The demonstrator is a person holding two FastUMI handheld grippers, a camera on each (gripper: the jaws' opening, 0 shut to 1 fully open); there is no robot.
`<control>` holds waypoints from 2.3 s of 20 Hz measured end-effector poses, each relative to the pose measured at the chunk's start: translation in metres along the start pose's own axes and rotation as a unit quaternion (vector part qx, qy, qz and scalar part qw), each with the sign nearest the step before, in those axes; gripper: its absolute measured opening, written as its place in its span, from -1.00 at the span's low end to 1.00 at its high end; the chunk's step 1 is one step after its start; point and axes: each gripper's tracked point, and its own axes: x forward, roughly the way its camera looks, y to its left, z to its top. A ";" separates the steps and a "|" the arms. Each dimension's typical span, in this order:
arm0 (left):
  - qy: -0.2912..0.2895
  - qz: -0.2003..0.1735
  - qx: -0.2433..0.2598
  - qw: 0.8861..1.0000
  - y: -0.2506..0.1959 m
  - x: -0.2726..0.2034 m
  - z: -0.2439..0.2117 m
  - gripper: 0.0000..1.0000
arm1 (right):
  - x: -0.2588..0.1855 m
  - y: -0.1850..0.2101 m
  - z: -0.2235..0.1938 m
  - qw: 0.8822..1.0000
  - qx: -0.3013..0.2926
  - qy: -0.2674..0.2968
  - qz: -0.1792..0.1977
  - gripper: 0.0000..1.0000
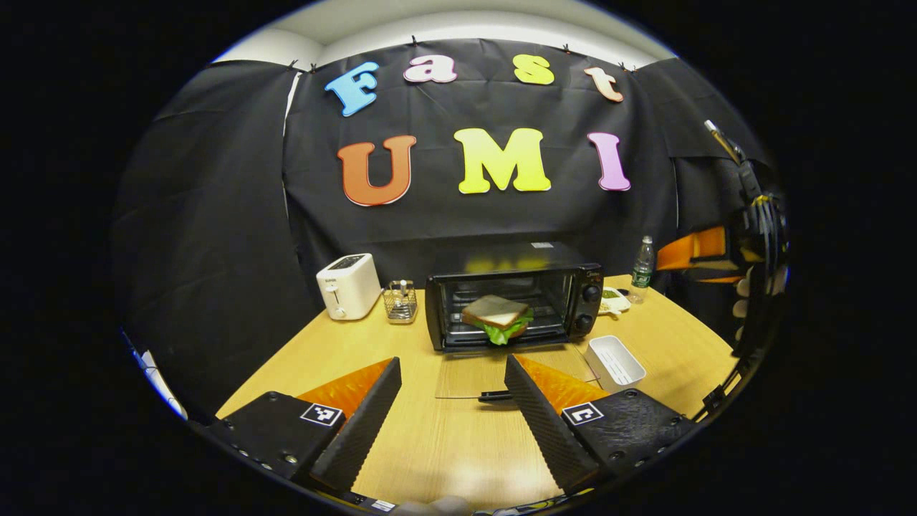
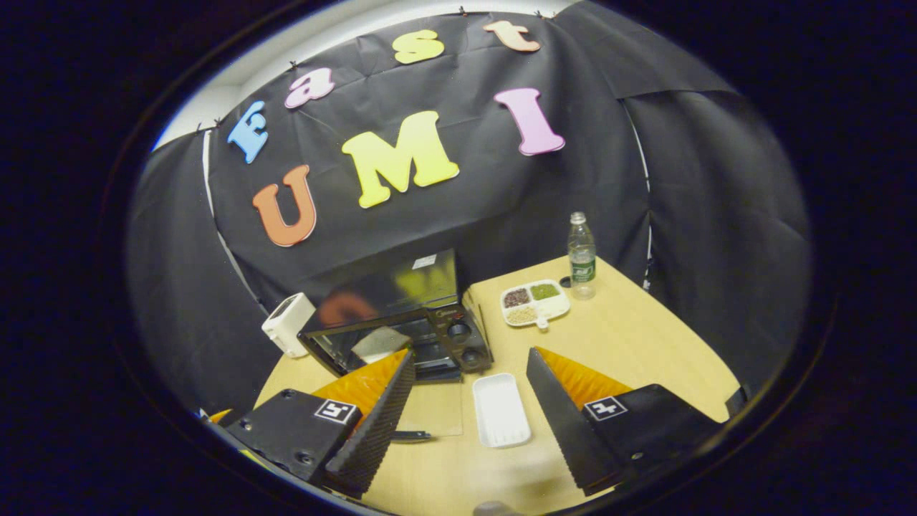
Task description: Open the electric oven with the left hand, put the food in, and close the electric oven.
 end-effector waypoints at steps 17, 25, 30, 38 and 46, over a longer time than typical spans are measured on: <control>0.095 -0.061 -0.002 0.994 -0.088 0.087 -0.119 0.92 | -0.087 -0.099 0.018 0.993 -0.068 -0.013 -0.095 0.79; 0.104 -0.046 -0.014 0.993 -0.091 0.115 -0.134 0.92 | -0.082 -0.109 0.011 0.992 -0.073 0.012 -0.097 1.00; 0.115 -0.043 -0.024 0.992 -0.093 0.118 -0.139 0.92 | -0.074 -0.109 0.011 0.992 -0.081 0.022 -0.096 1.00; 0.128 -0.044 -0.028 0.990 -0.090 0.116 -0.127 0.92 | -0.063 -0.105 0.009 0.993 -0.072 0.036 -0.087 1.00; 0.109 -0.044 -0.021 0.993 -0.087 0.116 -0.082 0.92 | -0.061 -0.100 0.016 0.995 -0.057 0.035 -0.078 1.00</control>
